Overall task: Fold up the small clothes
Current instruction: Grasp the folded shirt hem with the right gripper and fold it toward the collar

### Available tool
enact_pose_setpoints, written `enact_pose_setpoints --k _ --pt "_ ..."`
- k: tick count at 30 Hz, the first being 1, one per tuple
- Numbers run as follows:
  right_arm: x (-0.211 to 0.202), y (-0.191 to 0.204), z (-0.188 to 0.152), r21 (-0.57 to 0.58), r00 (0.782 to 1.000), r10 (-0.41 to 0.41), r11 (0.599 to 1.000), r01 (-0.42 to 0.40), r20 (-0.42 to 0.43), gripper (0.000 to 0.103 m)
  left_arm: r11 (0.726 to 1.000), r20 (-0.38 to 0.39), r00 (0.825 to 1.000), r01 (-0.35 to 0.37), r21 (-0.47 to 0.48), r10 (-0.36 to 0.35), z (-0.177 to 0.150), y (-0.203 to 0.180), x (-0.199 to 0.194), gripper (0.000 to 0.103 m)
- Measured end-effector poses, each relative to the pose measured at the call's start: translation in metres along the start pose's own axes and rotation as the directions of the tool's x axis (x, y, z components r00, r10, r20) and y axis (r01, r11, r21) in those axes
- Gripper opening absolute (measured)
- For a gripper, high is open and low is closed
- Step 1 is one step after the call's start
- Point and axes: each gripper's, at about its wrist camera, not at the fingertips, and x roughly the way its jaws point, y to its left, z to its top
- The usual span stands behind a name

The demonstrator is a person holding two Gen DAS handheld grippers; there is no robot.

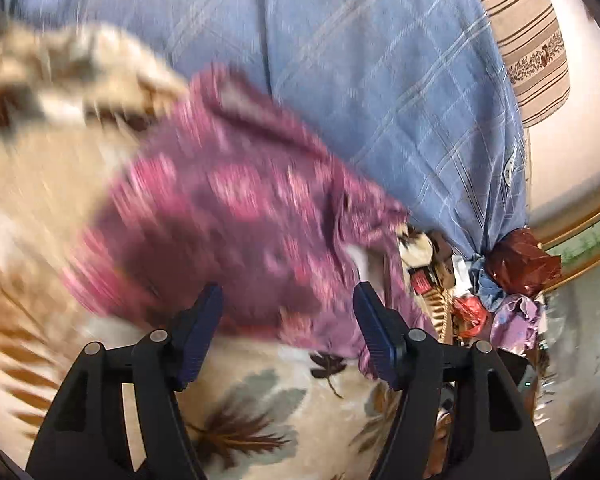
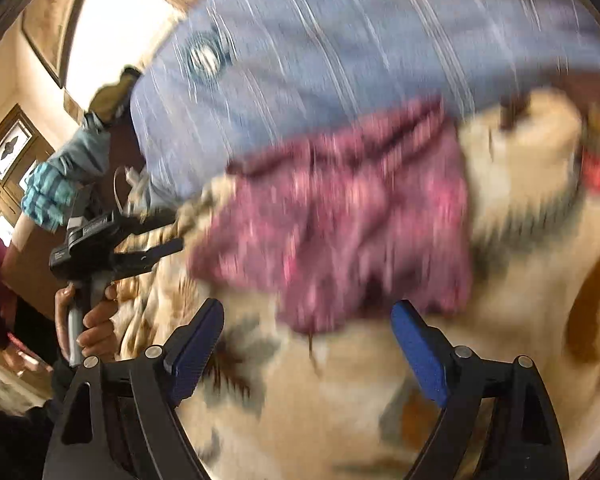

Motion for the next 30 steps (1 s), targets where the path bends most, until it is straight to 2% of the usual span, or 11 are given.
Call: enact_pose_setpoints --k 1,3,7,9,11,16,19,21,24,27,30 --pt "0.009 -0.005 -0.003 0.023 1.000 0.010 1.000 -0.009 -0.023 0.082 1.000 -0.031 1.000 -0.007 0.007 0.007 -0.006 -0.002 0.014 0.067" --pt "0.027 -0.008 -0.005 0.062 0.998 0.035 0.998 -0.032 -0.042 0.058 0.998 -0.057 0.998 -0.020 0.061 0.023 -0.015 -0.016 0.026 0.067" --pt "0.044 -0.003 -0.002 0.083 0.998 0.058 0.995 -0.055 -0.023 0.049 0.985 0.011 0.999 -0.037 0.170 0.035 -0.024 -0.036 0.018 0.067" --pt "0.050 0.003 -0.002 0.064 0.999 0.046 0.997 -0.044 -0.026 0.021 0.985 0.014 1.000 -0.026 0.168 0.024 -0.023 -0.033 0.019 0.067" --pt "0.046 0.005 0.002 0.061 0.999 0.037 0.997 -0.037 0.010 0.004 0.988 0.004 1.000 -0.016 0.152 0.015 -0.021 -0.031 0.022 0.067" --pt "0.001 0.013 0.037 0.038 0.984 0.060 0.997 -0.068 0.171 0.004 0.992 0.014 1.000 -0.007 0.129 0.005 -0.017 -0.019 0.016 0.067" --pt "-0.009 0.001 0.094 0.055 0.973 0.040 0.997 -0.054 0.226 0.004 0.994 0.016 1.000 -0.006 0.110 0.004 -0.014 -0.014 0.015 0.067" --pt "-0.007 -0.021 0.135 0.079 0.968 -0.036 0.997 0.017 0.249 0.004 0.995 0.021 1.000 -0.005 0.100 0.003 -0.012 -0.011 0.013 0.067" --pt "0.012 -0.069 0.172 0.176 0.964 -0.144 0.979 0.105 0.223 0.004 0.997 0.025 1.000 -0.007 0.082 0.005 -0.007 -0.005 0.011 0.067" --pt "0.044 -0.114 0.174 0.232 0.946 -0.293 0.938 0.256 0.139 0.004 0.999 0.021 1.000 -0.005 0.052 0.004 -0.002 0.000 0.012 0.067" --pt "0.066 -0.146 0.150 0.314 0.960 -0.270 0.920 0.236 0.069 0.010 0.998 0.021 1.000 -0.021 0.056 0.020 -0.001 -0.001 0.015 0.067"
